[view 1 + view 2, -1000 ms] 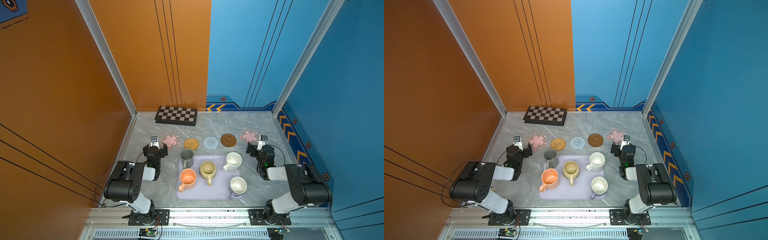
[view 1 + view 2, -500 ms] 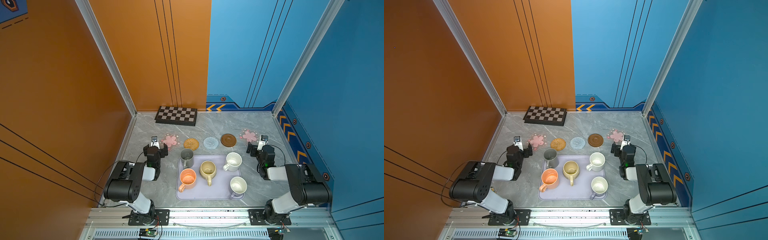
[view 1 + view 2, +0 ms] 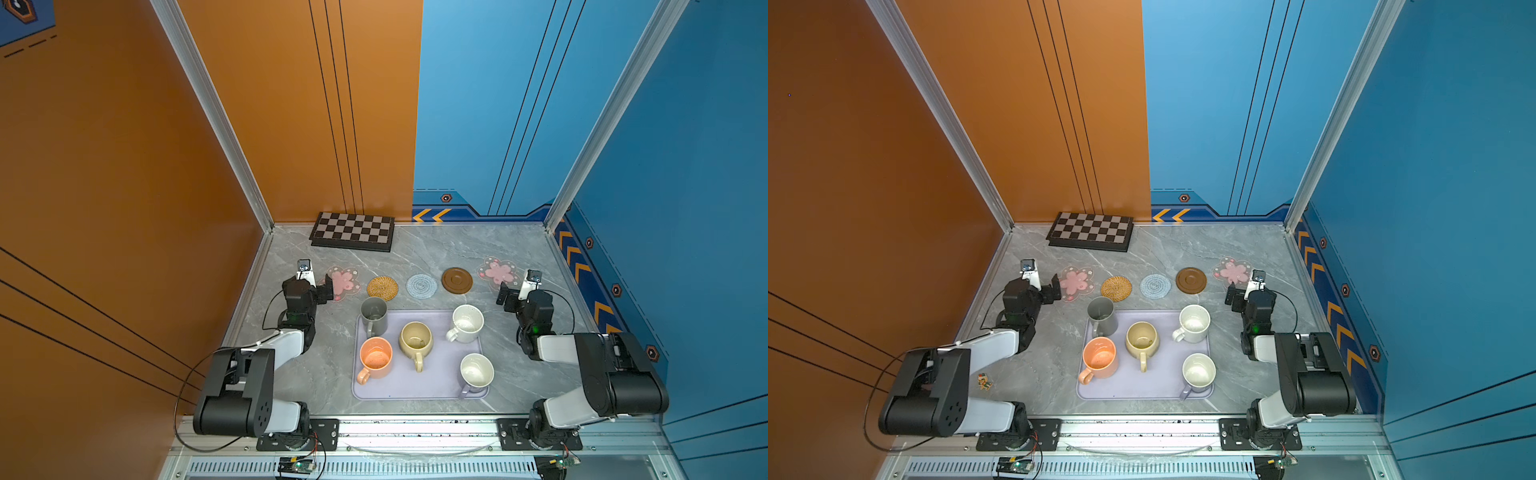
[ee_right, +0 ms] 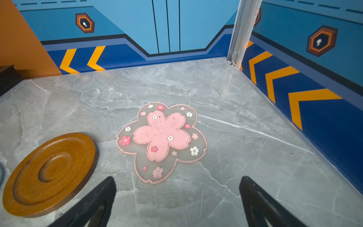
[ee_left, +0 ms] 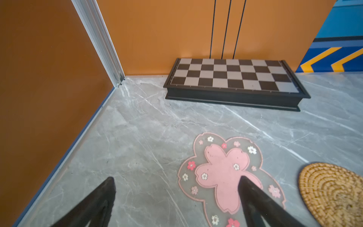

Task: Place cups on coasters
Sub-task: Move the coaster to the top-right of the table.

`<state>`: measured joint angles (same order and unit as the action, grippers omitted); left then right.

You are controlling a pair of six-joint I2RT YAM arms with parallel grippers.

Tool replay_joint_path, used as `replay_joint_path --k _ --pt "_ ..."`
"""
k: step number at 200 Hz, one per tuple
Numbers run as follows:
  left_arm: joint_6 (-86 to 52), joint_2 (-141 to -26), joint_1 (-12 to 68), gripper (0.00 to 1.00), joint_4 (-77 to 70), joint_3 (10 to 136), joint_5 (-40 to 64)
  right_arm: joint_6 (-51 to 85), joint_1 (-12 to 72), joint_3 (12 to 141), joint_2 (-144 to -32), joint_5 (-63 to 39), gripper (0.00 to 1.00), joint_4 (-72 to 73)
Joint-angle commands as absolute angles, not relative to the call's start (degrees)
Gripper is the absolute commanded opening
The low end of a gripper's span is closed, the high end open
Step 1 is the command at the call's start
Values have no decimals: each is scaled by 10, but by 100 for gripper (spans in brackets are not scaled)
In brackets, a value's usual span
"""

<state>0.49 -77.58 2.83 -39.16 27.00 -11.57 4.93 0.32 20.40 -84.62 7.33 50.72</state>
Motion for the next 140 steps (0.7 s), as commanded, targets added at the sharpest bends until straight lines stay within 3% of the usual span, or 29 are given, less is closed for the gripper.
replay_joint_path --k 1,19,62,116,140 --pt "2 -717 48 98 -292 292 -166 58 6 224 -797 103 100 430" --pt "-26 -674 52 98 -188 339 -194 59 8 274 -751 109 100 315" --pt "-59 -593 58 98 -150 360 -226 50 21 339 -679 105 100 229" --pt "-41 -589 84 98 -82 416 -238 50 64 442 -652 152 100 35" --pt "-14 -605 122 98 -83 441 -320 65 84 483 -648 170 100 -50"
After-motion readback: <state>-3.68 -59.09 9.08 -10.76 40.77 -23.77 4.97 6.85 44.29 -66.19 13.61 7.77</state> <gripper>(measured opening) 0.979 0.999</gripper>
